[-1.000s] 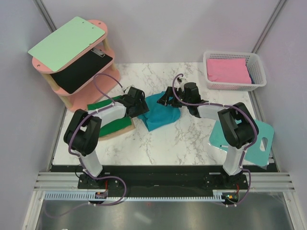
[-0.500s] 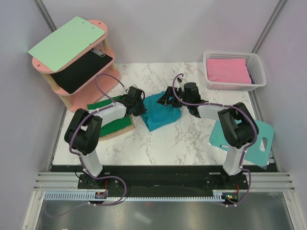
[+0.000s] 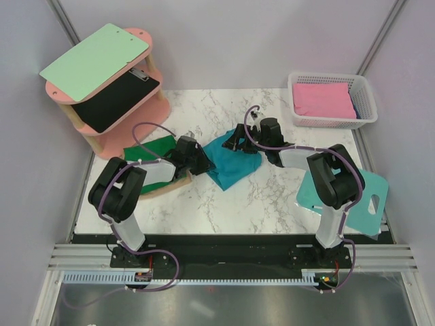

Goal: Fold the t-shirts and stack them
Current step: Smooth out wrinkles on the folded tshirt

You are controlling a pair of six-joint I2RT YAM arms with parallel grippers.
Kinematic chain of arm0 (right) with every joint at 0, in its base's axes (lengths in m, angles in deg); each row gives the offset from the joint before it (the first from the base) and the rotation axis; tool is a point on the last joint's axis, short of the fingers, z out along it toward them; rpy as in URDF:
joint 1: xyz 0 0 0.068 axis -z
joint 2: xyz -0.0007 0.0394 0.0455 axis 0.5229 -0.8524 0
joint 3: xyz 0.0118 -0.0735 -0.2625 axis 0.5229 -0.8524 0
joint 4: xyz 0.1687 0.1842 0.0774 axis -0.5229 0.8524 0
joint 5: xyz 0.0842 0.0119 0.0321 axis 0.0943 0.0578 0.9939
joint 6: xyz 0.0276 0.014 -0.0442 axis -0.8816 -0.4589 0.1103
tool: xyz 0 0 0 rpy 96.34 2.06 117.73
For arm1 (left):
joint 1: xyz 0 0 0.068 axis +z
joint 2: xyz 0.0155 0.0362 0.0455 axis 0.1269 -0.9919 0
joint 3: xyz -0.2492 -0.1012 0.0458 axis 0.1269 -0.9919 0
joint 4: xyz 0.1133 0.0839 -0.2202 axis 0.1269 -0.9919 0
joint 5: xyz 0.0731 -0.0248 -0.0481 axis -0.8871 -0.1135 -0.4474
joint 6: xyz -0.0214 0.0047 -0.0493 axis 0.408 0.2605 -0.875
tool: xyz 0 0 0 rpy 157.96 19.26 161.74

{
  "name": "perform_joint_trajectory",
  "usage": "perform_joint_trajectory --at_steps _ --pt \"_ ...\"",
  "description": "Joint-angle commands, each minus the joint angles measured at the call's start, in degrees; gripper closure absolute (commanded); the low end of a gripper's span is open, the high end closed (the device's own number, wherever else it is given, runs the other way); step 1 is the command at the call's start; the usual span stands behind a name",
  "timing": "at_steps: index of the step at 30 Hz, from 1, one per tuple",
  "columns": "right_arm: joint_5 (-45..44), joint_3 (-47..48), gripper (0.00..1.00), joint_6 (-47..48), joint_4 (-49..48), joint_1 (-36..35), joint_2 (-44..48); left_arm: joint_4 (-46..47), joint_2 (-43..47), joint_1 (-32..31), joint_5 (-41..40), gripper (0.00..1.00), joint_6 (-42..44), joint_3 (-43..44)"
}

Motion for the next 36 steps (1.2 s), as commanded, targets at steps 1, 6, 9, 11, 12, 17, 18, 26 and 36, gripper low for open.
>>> perform_joint_trajectory --at_steps 1,6,9,11,12,17,18,26,36 --pt "1.06 -0.31 0.03 -0.44 -2.81 0.08 0.09 4.11 0.17 0.06 1.02 0.49 -3.25 -2.71" --pt "0.8 0.04 0.02 -0.26 -2.37 -0.01 -0.34 0.87 6.59 -0.11 -1.53 0.29 -3.77 -4.91" --pt "0.8 -0.31 0.03 -0.61 -2.81 0.08 -0.7 -1.95 10.63 -0.73 -3.29 0.28 -4.83 -6.32" --pt "0.8 -0.57 0.02 -0.96 -3.51 0.08 -0.78 -3.0 12.91 -1.52 -4.43 0.28 -5.88 -7.72" --pt "0.8 -0.75 0.03 -0.97 -3.6 0.08 -0.87 -3.18 13.45 -1.87 -5.39 0.28 -5.89 -8.16" --pt "0.8 -1.01 0.02 -0.79 -3.6 -0.01 -1.4 -6.17 16.44 -3.28 -7.95 0.28 -6.06 -9.14" --pt "0.89 -1.1 0.02 -0.79 -3.6 0.08 -1.49 -6.61 16.27 -3.28 -7.87 0.28 -6.24 -9.05" --pt "1.33 -1.19 0.03 -1.4 -4.3 0.08 -2.28 -7.14 10.74 -5.91 -9.62 0.27 -8.61 -8.78" --pt "1.59 -0.92 0.03 -0.88 -3.25 -0.01 -2.89 -5.29 18.27 -6.88 -11.55 0.28 -10.54 -12.56"
